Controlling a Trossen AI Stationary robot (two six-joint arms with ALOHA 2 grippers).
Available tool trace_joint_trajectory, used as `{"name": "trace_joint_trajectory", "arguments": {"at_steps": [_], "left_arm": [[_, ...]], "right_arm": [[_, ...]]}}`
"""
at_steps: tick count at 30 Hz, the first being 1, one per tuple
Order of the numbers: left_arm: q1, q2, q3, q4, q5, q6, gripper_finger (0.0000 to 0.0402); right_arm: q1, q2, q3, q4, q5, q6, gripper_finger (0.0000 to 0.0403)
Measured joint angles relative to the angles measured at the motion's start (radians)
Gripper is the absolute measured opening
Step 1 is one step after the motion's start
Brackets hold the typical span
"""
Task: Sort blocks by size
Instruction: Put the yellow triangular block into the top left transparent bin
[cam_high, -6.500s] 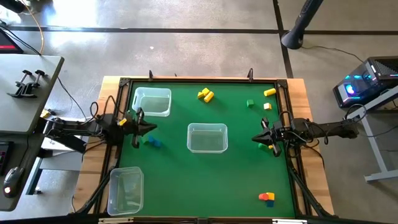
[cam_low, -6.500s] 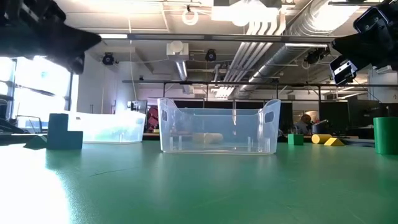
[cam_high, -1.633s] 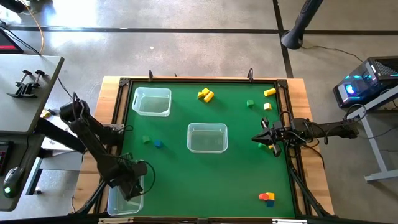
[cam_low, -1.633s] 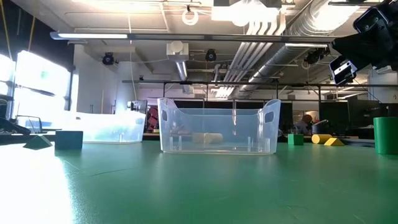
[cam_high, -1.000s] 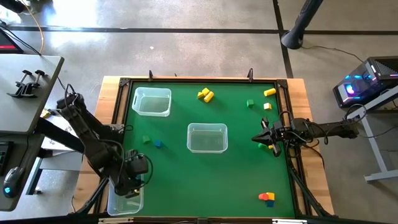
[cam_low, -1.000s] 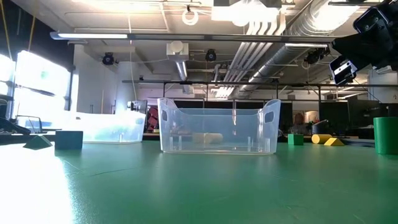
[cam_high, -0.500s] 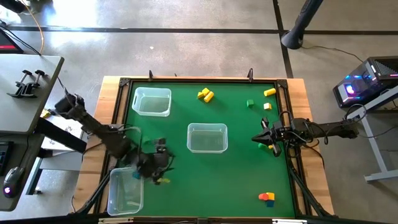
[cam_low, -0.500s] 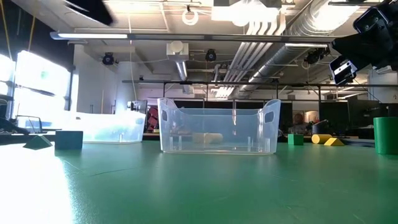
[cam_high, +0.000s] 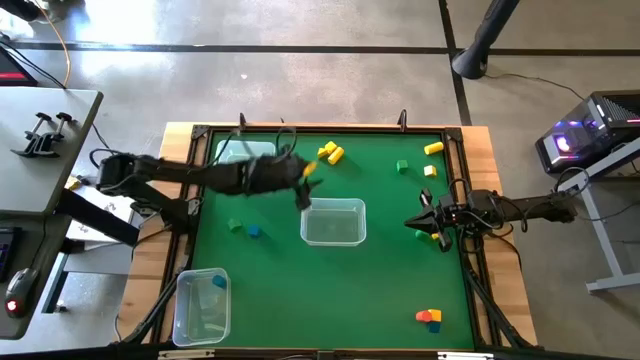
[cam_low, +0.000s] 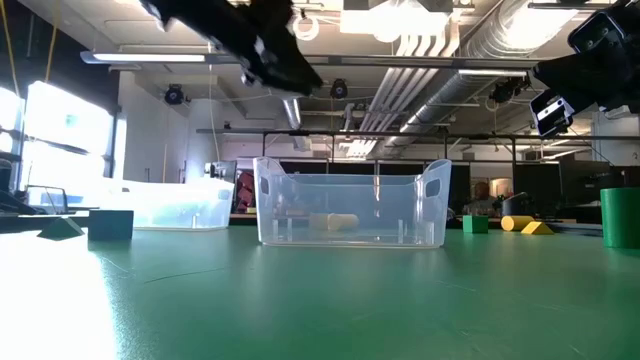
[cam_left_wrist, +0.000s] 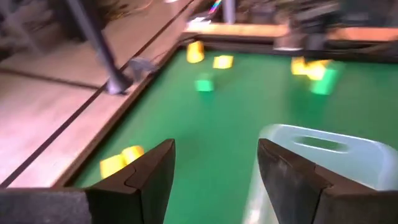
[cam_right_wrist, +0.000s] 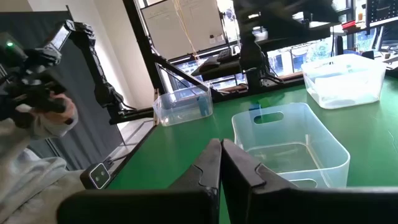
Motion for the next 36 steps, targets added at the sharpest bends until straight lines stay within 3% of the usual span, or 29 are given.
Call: {"name": "trace_joint_trajectory", "arguments": {"at_steps": [10,20,24,32,36], "left_arm": [[0.261,0.294,0.196,-0.127,0.147,0.075,0.0215],[0.374,0.462,0.315,-0.169,0.235,0.069,0.0222],[0.419,0.519,0.380,-0.226,0.316,0.062,0.0236],[0.472,0.633,0.514,-0.428,0.334,0.113,0.0268],[0.490,0.669,0.524,-0.415,0.426,0.158,0.0268]], "right_arm": [[0.000,0.001,0.000,0.000,0.000,0.000,0.0000],[0.000,0.001,0.000,0.000,0.000,0.000,0.0000],[0.000,0.001,0.000,0.000,0.000,0.000,0.0000],[0.000,0.001,0.000,0.000,0.000,0.000,0.0000],[0.000,0.001,0.000,0.000,0.000,0.000,0.0000]]}}
